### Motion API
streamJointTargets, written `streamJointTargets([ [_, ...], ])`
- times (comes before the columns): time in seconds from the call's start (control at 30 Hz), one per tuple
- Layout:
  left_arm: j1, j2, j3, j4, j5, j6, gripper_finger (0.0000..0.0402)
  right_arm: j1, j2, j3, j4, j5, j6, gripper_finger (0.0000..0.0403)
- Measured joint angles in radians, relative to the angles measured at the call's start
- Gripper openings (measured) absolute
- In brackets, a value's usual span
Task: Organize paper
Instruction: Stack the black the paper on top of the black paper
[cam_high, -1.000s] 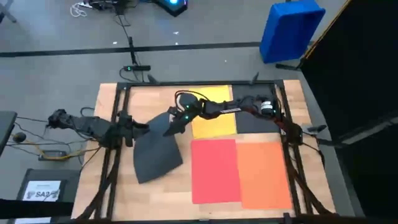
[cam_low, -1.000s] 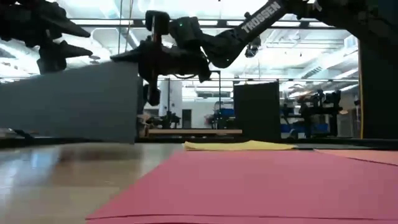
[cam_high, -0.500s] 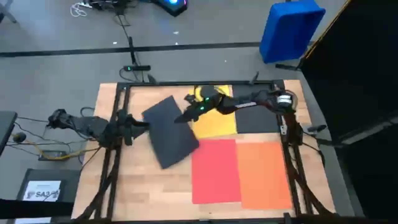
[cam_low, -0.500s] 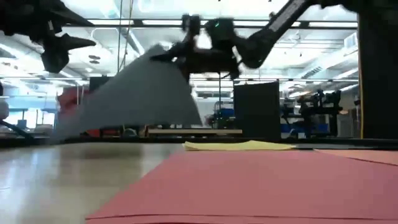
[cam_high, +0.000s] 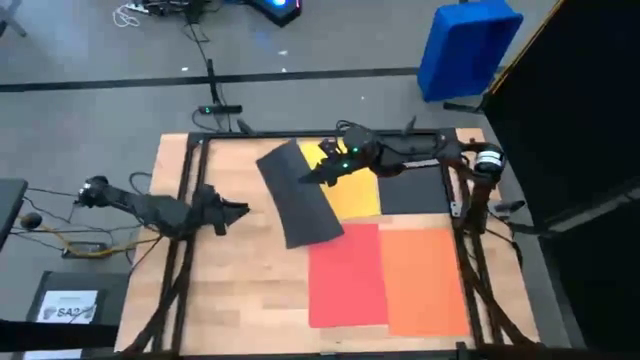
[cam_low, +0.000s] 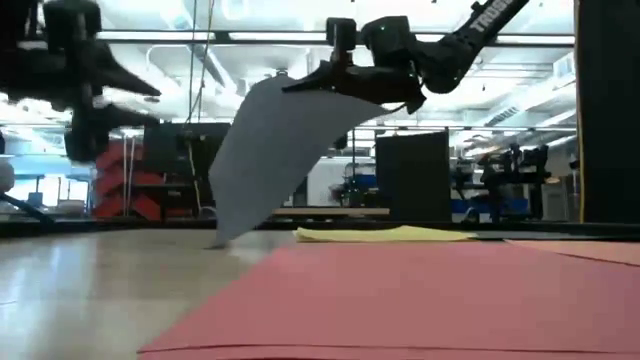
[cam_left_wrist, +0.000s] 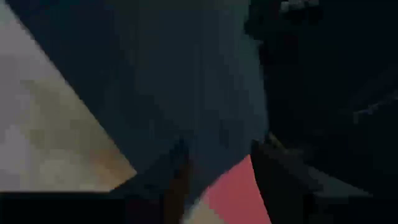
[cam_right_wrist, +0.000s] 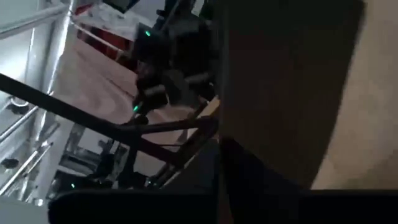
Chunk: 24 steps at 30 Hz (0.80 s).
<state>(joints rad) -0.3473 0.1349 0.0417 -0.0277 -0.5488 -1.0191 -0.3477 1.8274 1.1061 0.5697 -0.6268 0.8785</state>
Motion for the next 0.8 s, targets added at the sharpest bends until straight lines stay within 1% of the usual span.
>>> streamJointTargets([
  [0.07, 0.001, 0.040, -0.016, 0.051, 0.004, -0.030, 0.0154, 0.000, 0.000, 0.000, 0.001, -0.005, -0.001, 0.0000],
  [0.2, 0.038, 0.101, -0.016, 0.048, -0.131, -0.095, 0.0154, 0.000, 0.000, 0.001, 0.004, -0.006, -0.004, 0.0000],
  [0.27, 0.070, 0.137, -0.016, 0.047, -0.165, -0.131, 0.0154, 0.003, 0.001, 0.001, 0.004, -0.009, -0.005, 0.0000],
  [0.33, 0.106, 0.165, -0.016, 0.047, -0.164, -0.174, 0.0154, 0.005, 0.001, 0.001, 0.009, -0.009, -0.004, 0.0000],
  [0.43, 0.156, 0.203, -0.016, 0.047, -0.134, -0.244, 0.0154, 0.005, 0.001, 0.001, 0.018, -0.019, -0.001, 0.0000],
  [0.63, 0.229, 0.258, -0.017, 0.056, -0.120, -0.294, 0.0154, 0.005, 0.001, 0.001, 0.039, -0.033, 0.003, 0.0000],
  [0.8, 0.277, 0.293, -0.019, 0.087, -0.120, -0.293, 0.0154, 0.005, 0.002, 0.001, 0.065, -0.042, 0.014, 0.0000],
])
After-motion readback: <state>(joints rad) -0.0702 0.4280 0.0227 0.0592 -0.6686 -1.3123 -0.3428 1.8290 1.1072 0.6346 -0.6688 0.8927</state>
